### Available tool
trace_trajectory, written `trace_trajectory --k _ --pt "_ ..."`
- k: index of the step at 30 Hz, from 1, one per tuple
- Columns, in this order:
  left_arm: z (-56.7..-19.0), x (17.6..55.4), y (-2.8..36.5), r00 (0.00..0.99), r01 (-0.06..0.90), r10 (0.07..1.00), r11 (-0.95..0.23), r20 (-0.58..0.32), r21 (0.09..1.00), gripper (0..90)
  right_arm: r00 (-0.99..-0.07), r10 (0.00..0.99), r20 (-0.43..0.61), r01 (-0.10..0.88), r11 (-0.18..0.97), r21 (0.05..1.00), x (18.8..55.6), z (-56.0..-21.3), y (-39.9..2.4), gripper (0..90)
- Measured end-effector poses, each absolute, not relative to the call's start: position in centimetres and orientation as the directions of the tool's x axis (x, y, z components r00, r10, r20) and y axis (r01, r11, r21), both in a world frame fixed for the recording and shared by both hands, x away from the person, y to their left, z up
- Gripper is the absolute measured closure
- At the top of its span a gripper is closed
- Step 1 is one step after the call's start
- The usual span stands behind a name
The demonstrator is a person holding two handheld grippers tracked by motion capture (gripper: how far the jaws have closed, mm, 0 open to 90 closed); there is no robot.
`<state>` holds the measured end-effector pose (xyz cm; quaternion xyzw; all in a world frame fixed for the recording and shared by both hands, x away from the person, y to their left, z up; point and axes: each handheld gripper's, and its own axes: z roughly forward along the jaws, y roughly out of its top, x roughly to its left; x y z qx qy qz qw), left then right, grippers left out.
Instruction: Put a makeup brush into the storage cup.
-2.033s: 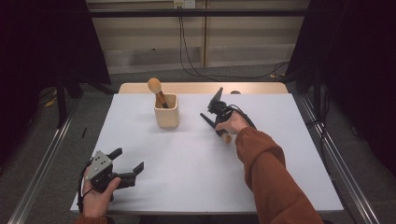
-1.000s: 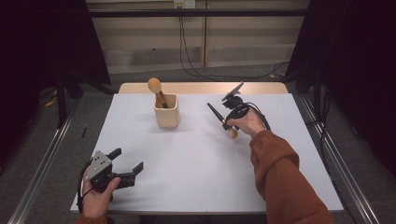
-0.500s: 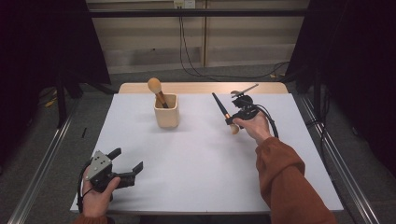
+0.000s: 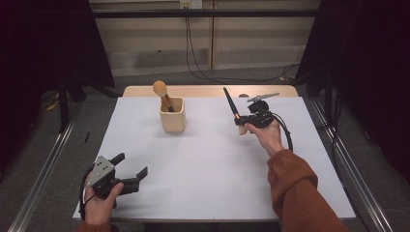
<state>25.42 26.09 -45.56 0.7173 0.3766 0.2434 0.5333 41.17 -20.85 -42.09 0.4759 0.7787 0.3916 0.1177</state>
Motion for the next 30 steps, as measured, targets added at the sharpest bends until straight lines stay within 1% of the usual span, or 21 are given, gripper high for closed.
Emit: trace_trajectory --k 8,14,20,22,27,30 --pt "-45.5 25.4 26.0 0.607 0.281 0.793 -0.144 -0.06 0.949 3.1 -0.586 0.778 0.228 0.584 0.209 0.784 39.5 -42.1 -21.7 74.7" --pt "-45.4 25.3 26.0 0.61 0.28 0.79 -0.148 -0.057 0.949 2.8 -0.613 0.752 0.24 0.563 0.203 0.801 38.5 -42.5 -22.0 74.7" --pt "-45.2 25.4 25.7 0.62 0.272 0.781 -0.121 -0.077 0.955 2.5 -0.645 0.723 0.247 0.541 0.204 0.816 37.5 -42.1 -22.1 74.6" --pt "-45.2 25.4 25.7 0.621 0.264 0.781 -0.13 -0.065 0.956 2.3 -0.664 0.705 0.25 0.533 0.21 0.82 37.0 -42.0 -22.0 74.6" --pt "-45.1 25.3 25.4 0.628 0.264 0.775 -0.129 -0.069 0.956 2.1 -0.69 0.678 0.253 0.518 0.218 0.827 35.9 -42.0 -21.7 74.6" --pt "-45.1 25.3 25.2 0.647 0.254 0.76 -0.138 -0.062 0.957 2.2 -0.702 0.663 0.26 0.514 0.219 0.829 35.4 -42.0 -21.7 74.6"
